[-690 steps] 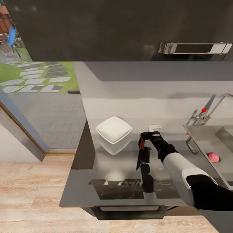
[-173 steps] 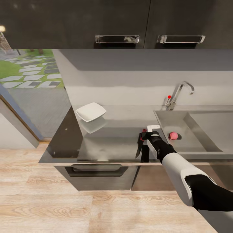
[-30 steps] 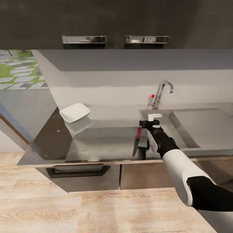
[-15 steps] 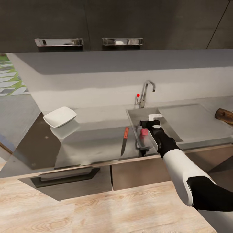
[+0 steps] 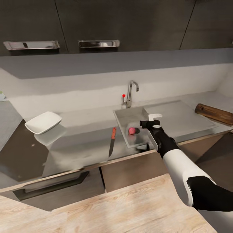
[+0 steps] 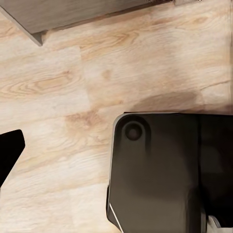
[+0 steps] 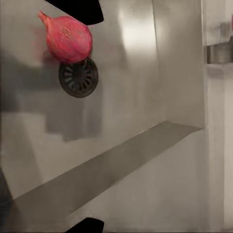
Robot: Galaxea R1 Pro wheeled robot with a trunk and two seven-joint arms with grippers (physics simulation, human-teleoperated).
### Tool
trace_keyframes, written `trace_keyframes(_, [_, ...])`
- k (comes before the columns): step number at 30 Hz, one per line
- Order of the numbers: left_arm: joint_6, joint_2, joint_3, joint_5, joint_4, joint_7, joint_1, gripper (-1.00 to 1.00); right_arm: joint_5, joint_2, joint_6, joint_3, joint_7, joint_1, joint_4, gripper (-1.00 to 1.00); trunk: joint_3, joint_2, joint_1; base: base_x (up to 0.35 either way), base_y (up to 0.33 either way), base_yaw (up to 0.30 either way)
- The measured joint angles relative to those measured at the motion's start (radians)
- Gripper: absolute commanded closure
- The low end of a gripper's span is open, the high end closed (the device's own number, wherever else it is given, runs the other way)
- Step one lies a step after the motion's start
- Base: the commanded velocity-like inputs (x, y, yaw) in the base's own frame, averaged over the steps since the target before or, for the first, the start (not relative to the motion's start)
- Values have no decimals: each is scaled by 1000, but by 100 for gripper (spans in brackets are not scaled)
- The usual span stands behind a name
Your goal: In the kitchen, take the Vidalia onion out of the sink, dice it on the chopping board with the paring knife, put the diced onion into the bowl on the countertop, then place both the paring knife and the chopping board into the sink.
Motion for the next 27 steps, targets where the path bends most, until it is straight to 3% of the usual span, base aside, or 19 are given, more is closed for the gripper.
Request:
trace_keyframes(7, [1,0,0,0,0,0,0,-100,0,0,0,0,0,0,0,-100,4,0,0,56,-61,-249])
trace_keyframes(27, [2,0,0,0,4,0,0,-100,-1,2,0,1,0,0,3,-100,15,0,0,208,-208,-222])
